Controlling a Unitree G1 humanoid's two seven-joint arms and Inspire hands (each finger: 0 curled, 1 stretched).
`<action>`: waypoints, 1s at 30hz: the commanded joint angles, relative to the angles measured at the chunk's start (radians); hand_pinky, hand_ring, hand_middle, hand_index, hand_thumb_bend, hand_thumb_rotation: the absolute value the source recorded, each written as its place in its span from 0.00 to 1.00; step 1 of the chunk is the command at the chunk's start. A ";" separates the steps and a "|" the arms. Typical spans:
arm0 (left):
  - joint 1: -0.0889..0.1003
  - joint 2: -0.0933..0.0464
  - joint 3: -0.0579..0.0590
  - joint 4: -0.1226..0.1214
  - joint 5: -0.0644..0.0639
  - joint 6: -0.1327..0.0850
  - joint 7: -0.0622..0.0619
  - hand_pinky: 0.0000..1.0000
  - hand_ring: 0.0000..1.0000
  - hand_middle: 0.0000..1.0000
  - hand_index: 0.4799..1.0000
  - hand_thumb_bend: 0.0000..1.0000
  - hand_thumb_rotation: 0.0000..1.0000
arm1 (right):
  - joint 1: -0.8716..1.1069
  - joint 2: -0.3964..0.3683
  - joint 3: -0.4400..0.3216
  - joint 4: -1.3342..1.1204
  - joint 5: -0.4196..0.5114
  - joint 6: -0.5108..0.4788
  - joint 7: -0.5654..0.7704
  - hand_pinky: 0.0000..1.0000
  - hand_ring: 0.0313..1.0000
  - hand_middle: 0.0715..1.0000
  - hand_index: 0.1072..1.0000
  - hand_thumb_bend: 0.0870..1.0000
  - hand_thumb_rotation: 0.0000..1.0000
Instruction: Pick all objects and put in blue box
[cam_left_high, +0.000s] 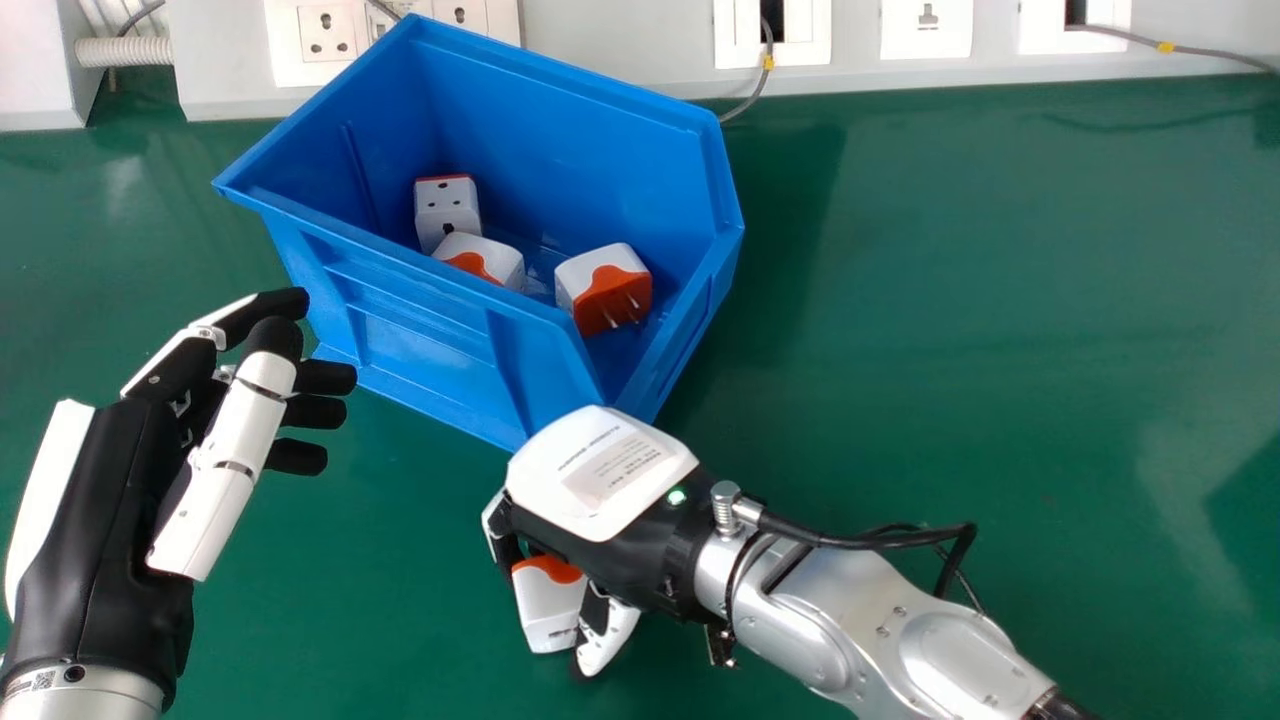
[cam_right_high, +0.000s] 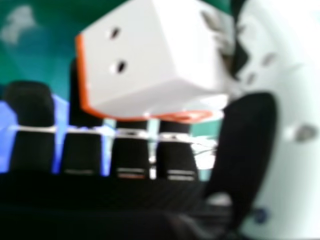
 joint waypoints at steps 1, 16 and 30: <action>-0.006 0.010 0.009 -0.018 -0.005 0.003 0.000 0.57 0.64 0.65 0.61 0.47 0.81 | -0.008 0.011 -0.027 -0.031 0.024 0.008 -0.006 0.22 0.25 0.43 0.48 0.46 0.00; -0.030 0.018 0.007 -0.006 -0.001 0.014 0.004 0.57 0.64 0.65 0.60 0.46 0.81 | 0.088 -0.016 -0.085 -0.219 0.073 0.056 0.055 0.30 0.34 0.46 0.46 0.46 0.00; -0.067 0.023 0.005 0.026 0.006 0.015 0.010 0.57 0.64 0.65 0.60 0.46 0.81 | 0.212 -0.029 -0.100 -0.365 0.118 0.051 0.093 0.33 0.39 0.49 0.44 0.45 0.00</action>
